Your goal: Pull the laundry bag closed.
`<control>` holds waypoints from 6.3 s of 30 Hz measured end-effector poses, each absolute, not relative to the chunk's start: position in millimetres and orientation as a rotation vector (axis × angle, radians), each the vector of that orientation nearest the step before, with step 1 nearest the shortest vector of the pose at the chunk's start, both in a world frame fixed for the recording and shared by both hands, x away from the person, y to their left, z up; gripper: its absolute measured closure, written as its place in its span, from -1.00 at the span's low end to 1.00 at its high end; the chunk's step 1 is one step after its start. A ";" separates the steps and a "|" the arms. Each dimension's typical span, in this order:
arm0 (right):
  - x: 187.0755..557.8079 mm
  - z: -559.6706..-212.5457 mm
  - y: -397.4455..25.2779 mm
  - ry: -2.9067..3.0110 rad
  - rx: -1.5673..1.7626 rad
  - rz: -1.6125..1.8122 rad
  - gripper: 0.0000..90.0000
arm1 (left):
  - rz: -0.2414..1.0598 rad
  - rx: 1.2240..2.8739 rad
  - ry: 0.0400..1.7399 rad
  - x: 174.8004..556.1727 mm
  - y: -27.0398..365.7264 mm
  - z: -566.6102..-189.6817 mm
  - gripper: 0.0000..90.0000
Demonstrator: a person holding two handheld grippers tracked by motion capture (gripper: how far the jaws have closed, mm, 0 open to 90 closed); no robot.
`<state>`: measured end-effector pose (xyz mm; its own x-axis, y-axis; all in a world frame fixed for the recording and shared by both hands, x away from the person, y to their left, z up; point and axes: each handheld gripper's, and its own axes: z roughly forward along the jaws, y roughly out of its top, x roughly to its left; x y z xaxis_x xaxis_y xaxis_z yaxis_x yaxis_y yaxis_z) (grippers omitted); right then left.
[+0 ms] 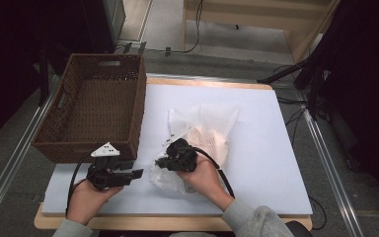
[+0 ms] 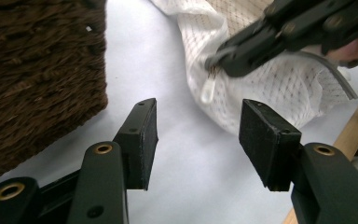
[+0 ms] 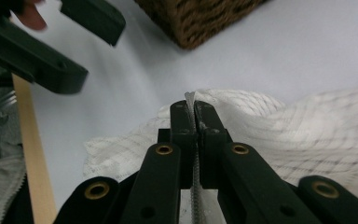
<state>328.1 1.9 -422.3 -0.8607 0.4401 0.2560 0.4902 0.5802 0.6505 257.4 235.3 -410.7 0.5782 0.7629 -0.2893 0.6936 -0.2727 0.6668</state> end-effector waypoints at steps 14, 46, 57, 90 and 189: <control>325.7 -398.1 -14.1 -2.711 -0.818 -1.284 0.97 | 0.105 1.980 1.102 261.9 208.0 -402.9 0.02; 311.4 -392.4 -20.4 -2.686 -0.795 -1.372 0.95 | -0.012 2.012 1.078 287.7 186.3 -421.3 0.55; 313.0 -391.4 -26.3 -2.686 -0.797 -1.362 0.71 | 0.070 2.139 1.072 283.4 182.5 -419.0 0.91; 318.0 -382.5 -29.6 -2.709 -0.808 -1.334 0.97 | 0.031 2.059 1.074 283.0 202.3 -413.6 0.79; 341.0 -375.6 9.4 -2.708 -0.731 -1.176 1.00 | 0.089 2.086 1.026 274.3 193.4 -413.4 0.99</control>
